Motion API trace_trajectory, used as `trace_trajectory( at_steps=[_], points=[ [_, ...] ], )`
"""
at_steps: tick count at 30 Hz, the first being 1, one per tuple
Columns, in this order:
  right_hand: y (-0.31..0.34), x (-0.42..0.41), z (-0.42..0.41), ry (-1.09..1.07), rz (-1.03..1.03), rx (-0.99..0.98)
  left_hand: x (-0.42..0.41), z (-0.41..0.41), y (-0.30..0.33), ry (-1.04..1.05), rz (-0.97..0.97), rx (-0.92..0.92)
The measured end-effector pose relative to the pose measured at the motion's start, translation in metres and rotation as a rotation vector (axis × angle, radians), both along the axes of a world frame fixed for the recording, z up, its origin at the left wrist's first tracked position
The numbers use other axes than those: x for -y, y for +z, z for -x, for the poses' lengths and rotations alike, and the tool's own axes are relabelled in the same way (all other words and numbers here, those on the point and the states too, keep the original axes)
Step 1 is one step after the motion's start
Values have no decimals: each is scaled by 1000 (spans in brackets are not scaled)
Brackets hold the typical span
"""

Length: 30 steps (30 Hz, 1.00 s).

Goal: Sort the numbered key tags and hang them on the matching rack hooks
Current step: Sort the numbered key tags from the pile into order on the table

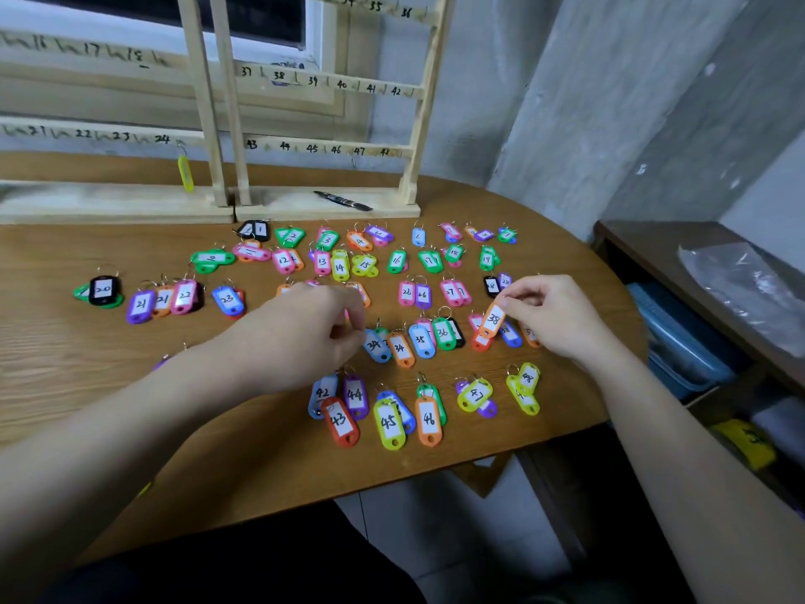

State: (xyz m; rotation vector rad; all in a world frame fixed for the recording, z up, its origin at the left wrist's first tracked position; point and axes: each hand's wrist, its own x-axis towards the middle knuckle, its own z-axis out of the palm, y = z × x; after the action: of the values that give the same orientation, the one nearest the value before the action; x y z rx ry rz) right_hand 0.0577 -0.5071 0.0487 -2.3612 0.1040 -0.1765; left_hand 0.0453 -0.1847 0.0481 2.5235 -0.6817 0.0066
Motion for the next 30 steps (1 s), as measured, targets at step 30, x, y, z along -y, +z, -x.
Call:
trace_trajectory(
  at_steps=[30],
  points=[
    [17,-55,-40,173,240,87,-65,-14,-9,98,-6,-22]
  ],
)
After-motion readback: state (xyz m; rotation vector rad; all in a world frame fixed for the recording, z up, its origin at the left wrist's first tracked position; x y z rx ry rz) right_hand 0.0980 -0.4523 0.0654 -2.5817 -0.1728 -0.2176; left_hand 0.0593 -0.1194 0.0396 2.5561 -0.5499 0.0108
